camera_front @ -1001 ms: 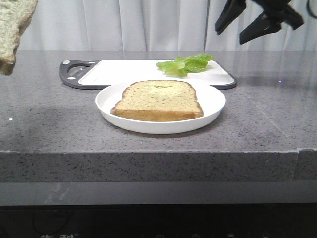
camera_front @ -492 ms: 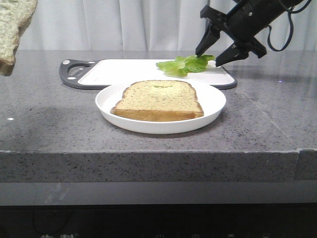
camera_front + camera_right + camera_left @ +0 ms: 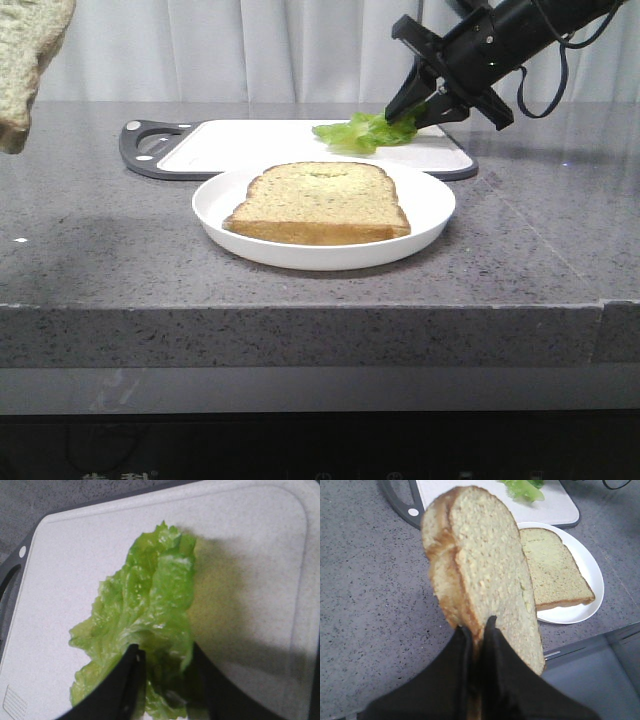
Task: Left arm grabs bread, right arm adds lettuce
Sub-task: 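Move the right gripper down to the lettuce leaf on the cutting board, then grasp the lettuce leaf with the right gripper and lift it, then lower the lettuce onto the bread slice on the plate and release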
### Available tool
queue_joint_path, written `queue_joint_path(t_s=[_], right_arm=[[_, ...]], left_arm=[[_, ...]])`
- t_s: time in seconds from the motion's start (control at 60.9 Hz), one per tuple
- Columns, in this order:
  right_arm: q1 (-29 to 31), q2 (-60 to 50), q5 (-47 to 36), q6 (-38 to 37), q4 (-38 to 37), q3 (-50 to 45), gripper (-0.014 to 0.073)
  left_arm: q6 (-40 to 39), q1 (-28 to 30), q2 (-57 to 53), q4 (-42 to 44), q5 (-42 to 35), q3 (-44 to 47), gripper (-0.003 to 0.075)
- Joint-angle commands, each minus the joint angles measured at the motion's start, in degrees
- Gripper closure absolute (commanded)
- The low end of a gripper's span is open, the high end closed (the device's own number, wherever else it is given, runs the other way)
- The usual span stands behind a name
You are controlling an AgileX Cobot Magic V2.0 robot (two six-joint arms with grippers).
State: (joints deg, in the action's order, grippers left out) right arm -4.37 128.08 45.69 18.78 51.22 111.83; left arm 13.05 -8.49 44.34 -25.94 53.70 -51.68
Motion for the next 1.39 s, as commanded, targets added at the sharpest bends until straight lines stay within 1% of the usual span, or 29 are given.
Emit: queue_joint_path(t_s=[0.0,0.115,0.213,0.459,0.558,0.624,0.755,0.886,0.952,1.116,1.231,1.378], right_arm=[[0.1,-3.5,-0.8,1.1,2.5,1.9,0.0548],[0.1,-4.4,-0.2,2.3,2.6,1.9,0.0654],[0.1,-6.9,2.2,4.5,2.6,1.9,0.0711],[0.1,-15.4,5.5,5.4,2.7,0.4,0.0712],[0.0,-20.4,5.8,6.2,3.1,-3.3,0.0712],[0.1,-24.4,5.7,9.0,4.4,-7.1,0.0712],[0.1,-32.2,4.5,15.6,9.5,-16.5,0.0712],[0.1,-40.7,4.5,24.1,19.6,-27.0,0.0712],[0.1,-43.6,5.4,28.1,24.3,-31.6,0.0712],[-0.4,-48.1,10.0,35.1,35.2,-42.3,0.0712],[-2.3,-48.4,12.6,38.4,39.1,-47.6,0.0712],[-6.4,-48.3,11.2,41.1,39.8,-52.7,0.0712]], left_arm=[[-0.1,0.1,-0.2,-1.8,-3.5,-1.5,0.0741],[-0.1,0.1,-0.2,-1.8,-3.5,-1.5,0.0741],[-0.1,0.1,-0.2,-1.7,-3.5,-1.5,0.0741],[-0.1,0.1,-0.2,-1.7,-3.7,-1.5,0.0741],[-0.1,0.1,-0.2,-1.6,-3.7,-1.5,0.0741],[-0.1,0.1,-0.2,-1.5,-3.7,-1.5,0.0741],[-0.1,0.1,-0.2,-1.4,-3.7,-1.5,0.0741],[-0.1,0.1,-0.2,-1.4,-3.7,-1.5,0.0741],[-0.1,0.1,-0.2,-1.4,-3.7,-1.5,0.0741],[-0.1,0.1,-0.2,-1.4,-3.7,-1.5,0.0741],[-0.1,0.1,-0.2,-1.4,-3.7,-1.5,0.0741],[-0.1,0.1,-0.2,-1.4,-3.7,-1.5,0.0741]])
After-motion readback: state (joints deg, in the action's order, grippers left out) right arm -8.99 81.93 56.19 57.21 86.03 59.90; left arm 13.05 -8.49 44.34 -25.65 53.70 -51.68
